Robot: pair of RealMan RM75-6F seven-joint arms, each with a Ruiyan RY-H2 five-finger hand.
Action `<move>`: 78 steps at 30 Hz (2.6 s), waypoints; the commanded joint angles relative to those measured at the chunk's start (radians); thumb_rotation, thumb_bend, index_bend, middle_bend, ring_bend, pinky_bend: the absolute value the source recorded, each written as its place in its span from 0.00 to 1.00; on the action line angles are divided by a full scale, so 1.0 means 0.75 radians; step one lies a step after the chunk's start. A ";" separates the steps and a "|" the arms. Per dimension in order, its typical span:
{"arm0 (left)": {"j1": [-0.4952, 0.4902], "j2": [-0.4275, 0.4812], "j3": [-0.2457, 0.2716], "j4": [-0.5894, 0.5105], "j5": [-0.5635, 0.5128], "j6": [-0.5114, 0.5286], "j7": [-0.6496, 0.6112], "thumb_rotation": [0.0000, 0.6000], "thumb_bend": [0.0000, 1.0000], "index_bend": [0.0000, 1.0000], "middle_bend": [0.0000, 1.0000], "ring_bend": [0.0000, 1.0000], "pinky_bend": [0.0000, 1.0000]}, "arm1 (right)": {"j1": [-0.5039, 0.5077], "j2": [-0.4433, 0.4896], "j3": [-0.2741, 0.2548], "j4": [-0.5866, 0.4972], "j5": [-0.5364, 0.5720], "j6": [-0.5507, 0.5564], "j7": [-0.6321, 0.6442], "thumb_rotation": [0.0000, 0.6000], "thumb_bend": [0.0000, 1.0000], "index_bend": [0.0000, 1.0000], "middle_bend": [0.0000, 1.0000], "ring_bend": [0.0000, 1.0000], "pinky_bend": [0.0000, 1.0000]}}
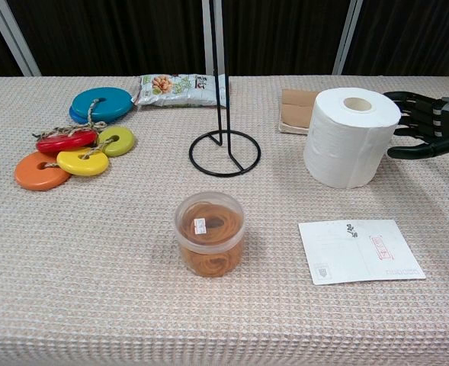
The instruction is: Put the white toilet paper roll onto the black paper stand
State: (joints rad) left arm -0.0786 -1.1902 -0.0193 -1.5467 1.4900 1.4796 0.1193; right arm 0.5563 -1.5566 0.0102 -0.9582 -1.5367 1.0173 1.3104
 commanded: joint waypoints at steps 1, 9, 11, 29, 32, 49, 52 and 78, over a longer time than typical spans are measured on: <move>-0.001 -0.006 0.000 0.005 0.002 0.000 -0.004 0.20 0.01 0.07 0.03 0.05 0.22 | 0.000 0.000 0.003 0.002 0.002 0.000 -0.002 1.00 0.00 0.00 0.00 0.00 0.00; -0.006 -0.012 0.007 0.016 0.014 -0.011 -0.019 0.20 0.01 0.07 0.03 0.05 0.22 | -0.006 -0.005 0.012 0.007 0.023 -0.012 -0.018 1.00 0.00 0.00 0.00 0.00 0.00; -0.010 -0.007 0.003 0.011 0.016 -0.012 -0.015 0.20 0.01 0.07 0.03 0.05 0.22 | -0.006 -0.008 0.013 0.009 0.025 -0.018 -0.018 1.00 0.00 0.00 0.00 0.00 0.00; -0.008 0.002 0.006 0.018 0.018 -0.010 -0.024 0.19 0.01 0.06 0.03 0.05 0.22 | 0.053 -0.041 0.034 0.000 0.031 -0.101 -0.026 1.00 0.00 0.00 0.00 0.00 0.00; -0.006 0.003 0.006 0.020 0.018 -0.008 -0.027 0.18 0.01 0.06 0.03 0.05 0.22 | 0.062 -0.057 0.039 0.016 0.032 -0.108 -0.024 1.00 0.00 0.00 0.00 0.00 0.00; -0.008 0.015 0.012 0.008 0.031 -0.011 -0.036 0.19 0.01 0.07 0.03 0.05 0.22 | 0.049 -0.113 0.095 0.061 0.086 -0.066 -0.102 1.00 0.11 0.42 0.42 0.42 0.48; -0.009 0.012 0.011 0.011 0.026 -0.015 -0.039 0.19 0.01 0.07 0.03 0.05 0.22 | 0.043 -0.100 0.106 0.040 0.095 -0.058 -0.104 1.00 0.15 0.48 0.44 0.45 0.49; -0.022 -0.008 0.010 0.050 0.026 -0.039 -0.084 0.20 0.01 0.07 0.03 0.05 0.22 | 0.219 0.430 0.545 -0.828 0.361 -0.086 -0.424 1.00 0.19 0.52 0.48 0.48 0.51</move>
State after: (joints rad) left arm -0.0953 -1.1964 -0.0118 -1.5088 1.5091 1.4500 0.0567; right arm 0.6822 -1.2698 0.3711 -1.5279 -1.3176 0.9936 1.0435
